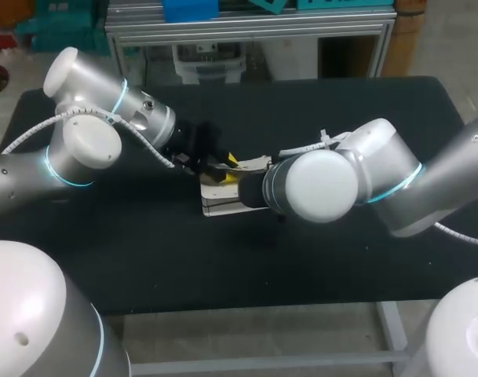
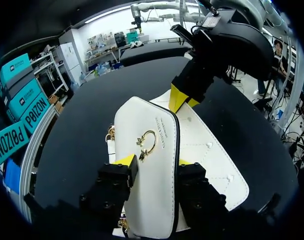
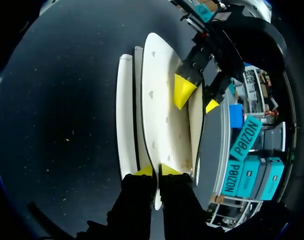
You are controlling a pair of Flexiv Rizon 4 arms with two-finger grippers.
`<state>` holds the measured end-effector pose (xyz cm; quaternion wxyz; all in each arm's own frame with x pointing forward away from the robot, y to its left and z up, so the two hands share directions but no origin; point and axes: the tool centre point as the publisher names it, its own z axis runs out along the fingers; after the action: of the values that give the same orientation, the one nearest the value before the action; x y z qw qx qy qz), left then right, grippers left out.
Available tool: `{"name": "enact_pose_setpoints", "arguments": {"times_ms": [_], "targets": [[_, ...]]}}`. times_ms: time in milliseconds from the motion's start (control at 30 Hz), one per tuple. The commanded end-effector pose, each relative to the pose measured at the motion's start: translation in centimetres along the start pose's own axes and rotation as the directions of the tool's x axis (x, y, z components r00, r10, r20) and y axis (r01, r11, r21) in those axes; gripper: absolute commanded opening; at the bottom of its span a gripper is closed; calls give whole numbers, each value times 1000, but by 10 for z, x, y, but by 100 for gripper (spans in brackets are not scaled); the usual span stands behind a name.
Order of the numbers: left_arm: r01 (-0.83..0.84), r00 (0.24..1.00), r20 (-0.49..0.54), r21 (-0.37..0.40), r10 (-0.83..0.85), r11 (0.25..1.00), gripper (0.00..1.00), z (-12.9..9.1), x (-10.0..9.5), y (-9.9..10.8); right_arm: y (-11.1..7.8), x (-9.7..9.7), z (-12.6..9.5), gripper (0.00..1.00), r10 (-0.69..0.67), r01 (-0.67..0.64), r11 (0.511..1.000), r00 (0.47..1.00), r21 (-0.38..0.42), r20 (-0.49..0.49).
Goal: Pick up the bag, open it, inspect its contents, close it, and place it on the opposite side
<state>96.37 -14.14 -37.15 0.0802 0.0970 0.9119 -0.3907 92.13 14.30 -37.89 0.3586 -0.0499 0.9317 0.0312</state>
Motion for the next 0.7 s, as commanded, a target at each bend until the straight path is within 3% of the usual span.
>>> {"name": "enact_pose_setpoints", "arguments": {"times_ms": [33, 333, 400, 467, 533, 700], "targets": [[-10, 999, 32, 7, 9, 1000, 37, -9, 8, -3, 1, 0, 4, 0, 1, -1, 1000, 1000, 3, 3], [-25, 997, 76, -12, 26, 1000, 39, -18, 1, -12, 1, 0, 4, 0, 1, -1, 1000, 1000, 3, 3], [-26, 996, 82, -18, 27, 1000, 36, -19, -2, -14, 1, 0, 4, 0, 1, -1, 1000, 1000, 3, 3], [-26, 995, 94, -32, 29, 999, 26, -19, -4, -14, 1, 0, 4, 0, 1, -1, 1000, 1000, 3, 3], [-23, 995, 97, -37, 27, 999, 23, -18, -7, -14, 1, 0, 4, 0, 1, -1, 1000, 1000, 3, 3], [-29, 994, 102, -39, 33, 999, 31, -21, -7, -15, 1, 0, 4, 0, 1, -1, 1000, 1000, 3, 3]]}}
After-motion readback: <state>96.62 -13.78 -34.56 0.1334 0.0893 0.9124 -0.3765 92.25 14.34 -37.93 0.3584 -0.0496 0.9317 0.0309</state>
